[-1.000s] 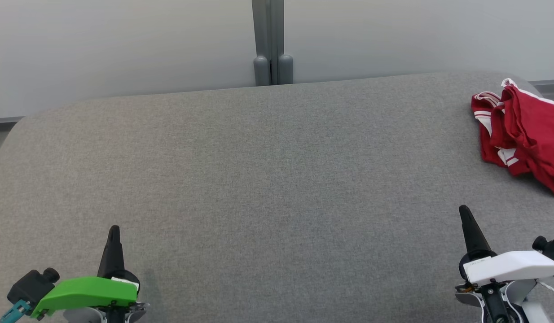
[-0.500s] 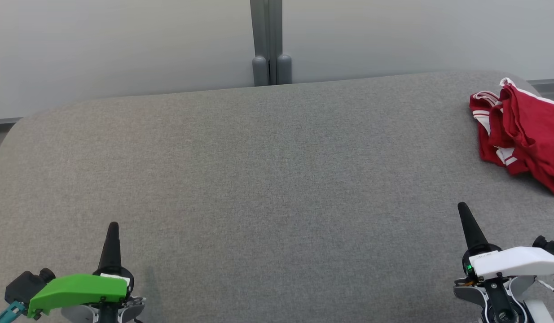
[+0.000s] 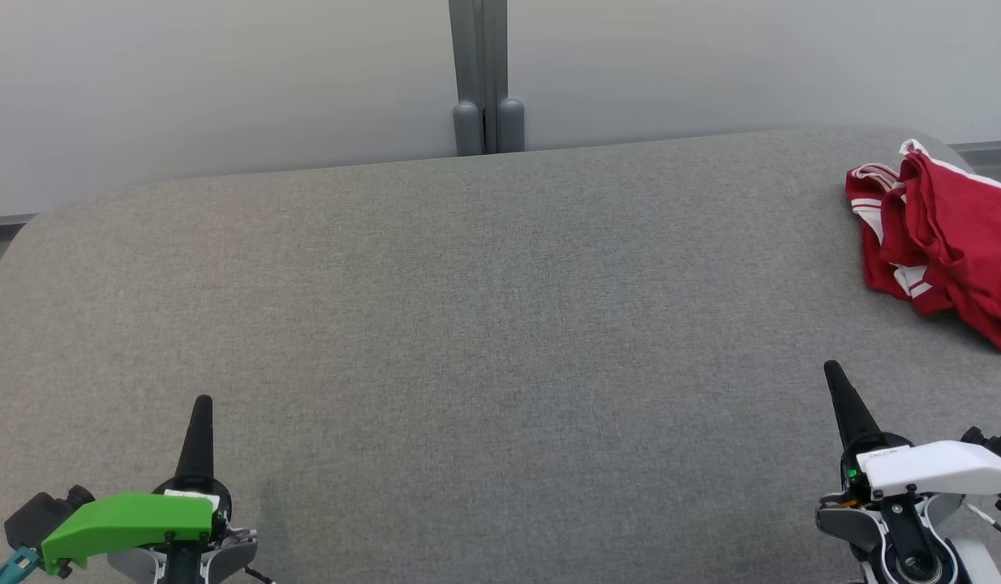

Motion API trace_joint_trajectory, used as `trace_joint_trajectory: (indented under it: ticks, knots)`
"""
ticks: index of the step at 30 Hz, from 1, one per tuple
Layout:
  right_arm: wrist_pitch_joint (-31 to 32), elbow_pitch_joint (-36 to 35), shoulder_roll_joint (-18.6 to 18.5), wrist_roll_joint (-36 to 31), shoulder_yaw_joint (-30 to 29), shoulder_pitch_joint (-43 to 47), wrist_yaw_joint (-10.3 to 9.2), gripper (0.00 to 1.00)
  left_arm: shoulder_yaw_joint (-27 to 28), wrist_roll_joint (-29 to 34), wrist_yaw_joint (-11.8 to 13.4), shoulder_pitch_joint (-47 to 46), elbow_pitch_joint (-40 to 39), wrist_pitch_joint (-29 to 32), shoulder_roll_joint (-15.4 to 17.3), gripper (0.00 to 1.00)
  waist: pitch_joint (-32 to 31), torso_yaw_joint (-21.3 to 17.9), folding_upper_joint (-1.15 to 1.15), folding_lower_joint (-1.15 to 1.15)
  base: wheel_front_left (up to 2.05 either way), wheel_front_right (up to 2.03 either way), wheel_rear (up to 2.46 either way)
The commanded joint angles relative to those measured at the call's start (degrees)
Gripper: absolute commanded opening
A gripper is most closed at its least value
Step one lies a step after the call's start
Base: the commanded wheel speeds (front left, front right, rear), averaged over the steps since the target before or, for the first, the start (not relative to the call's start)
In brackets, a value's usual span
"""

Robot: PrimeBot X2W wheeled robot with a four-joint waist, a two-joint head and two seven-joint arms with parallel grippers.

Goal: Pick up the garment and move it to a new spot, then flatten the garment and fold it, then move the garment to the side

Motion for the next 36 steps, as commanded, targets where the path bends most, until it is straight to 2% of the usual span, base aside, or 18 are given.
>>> trace_joint_trajectory:
  ticks: [1, 36]
  knots:
    - [0.46, -0.12, -0.07, 1.28, -0.29, -1.08, 0.00, 0.00, 0.39, -1.18, -0.51, -1.47, -0.47, 0.34, 0.13, 0.00, 0.00, -0.02, 0.00, 0.00, 0.00, 0.00, 0.00]
    - [4.53, 0.86, 1.60, 14.96, -2.12, -2.48, 0.00, 0.00, 1.99, -15.86, -1.45, -2.41, -0.31, 4.27, -0.17, 0.00, 0.00, -0.59, 0.00, 0.00, 0.00, 0.00, 0.00]
